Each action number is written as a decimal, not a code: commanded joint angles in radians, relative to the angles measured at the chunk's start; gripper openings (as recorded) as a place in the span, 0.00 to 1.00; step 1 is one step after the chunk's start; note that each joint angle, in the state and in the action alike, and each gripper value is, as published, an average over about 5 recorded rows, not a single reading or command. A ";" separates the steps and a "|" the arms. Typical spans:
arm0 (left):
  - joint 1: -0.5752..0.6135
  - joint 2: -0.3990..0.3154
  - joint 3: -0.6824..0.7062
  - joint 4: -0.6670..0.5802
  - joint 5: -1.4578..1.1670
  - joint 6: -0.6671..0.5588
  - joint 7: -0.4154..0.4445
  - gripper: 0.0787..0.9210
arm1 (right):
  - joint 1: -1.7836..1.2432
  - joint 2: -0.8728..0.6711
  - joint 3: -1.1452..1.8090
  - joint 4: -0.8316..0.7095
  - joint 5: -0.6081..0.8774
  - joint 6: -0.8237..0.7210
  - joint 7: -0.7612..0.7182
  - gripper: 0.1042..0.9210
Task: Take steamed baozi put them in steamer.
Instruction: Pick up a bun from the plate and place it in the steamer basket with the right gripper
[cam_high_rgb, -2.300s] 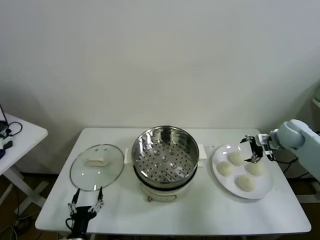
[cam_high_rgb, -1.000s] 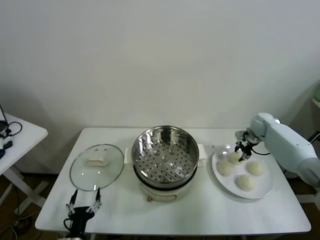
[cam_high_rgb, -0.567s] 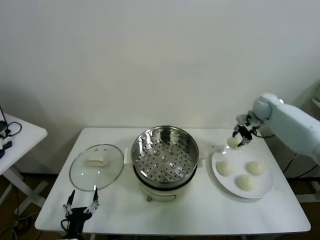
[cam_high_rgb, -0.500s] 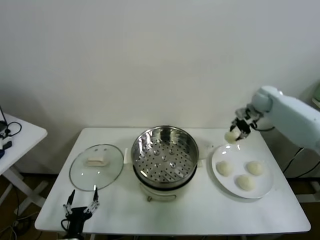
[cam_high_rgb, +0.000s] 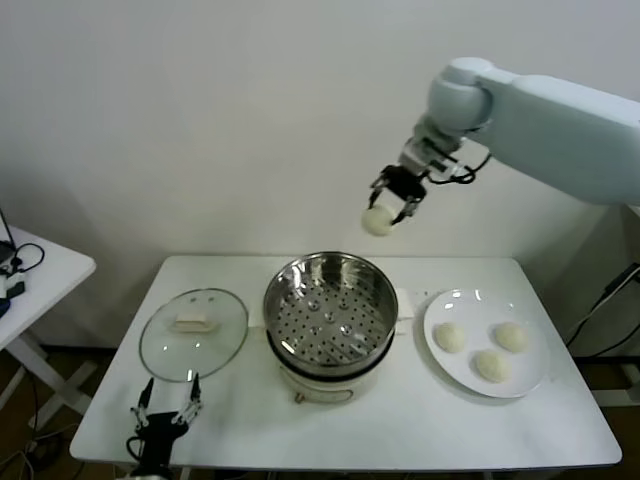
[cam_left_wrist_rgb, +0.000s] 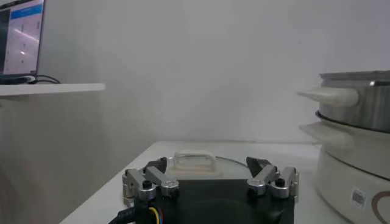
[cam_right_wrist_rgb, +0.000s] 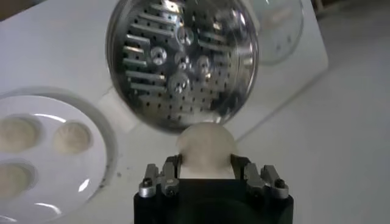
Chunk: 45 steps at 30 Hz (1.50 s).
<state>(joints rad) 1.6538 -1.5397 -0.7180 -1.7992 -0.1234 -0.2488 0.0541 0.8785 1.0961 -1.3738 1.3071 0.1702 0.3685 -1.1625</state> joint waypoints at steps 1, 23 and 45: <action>-0.001 -0.001 0.000 0.005 0.000 -0.004 -0.001 0.88 | -0.009 0.171 -0.068 0.094 -0.119 0.121 0.057 0.57; -0.013 -0.007 -0.001 0.057 0.016 -0.033 -0.008 0.88 | -0.444 0.267 0.058 -0.335 -0.517 0.254 0.172 0.58; -0.002 -0.008 0.009 0.036 0.031 -0.034 -0.008 0.88 | 0.023 0.090 -0.229 -0.163 0.182 0.192 0.011 0.88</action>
<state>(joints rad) 1.6519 -1.5472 -0.7096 -1.7627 -0.0971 -0.2833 0.0463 0.6701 1.2715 -1.4426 1.0681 0.0084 0.5861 -1.0609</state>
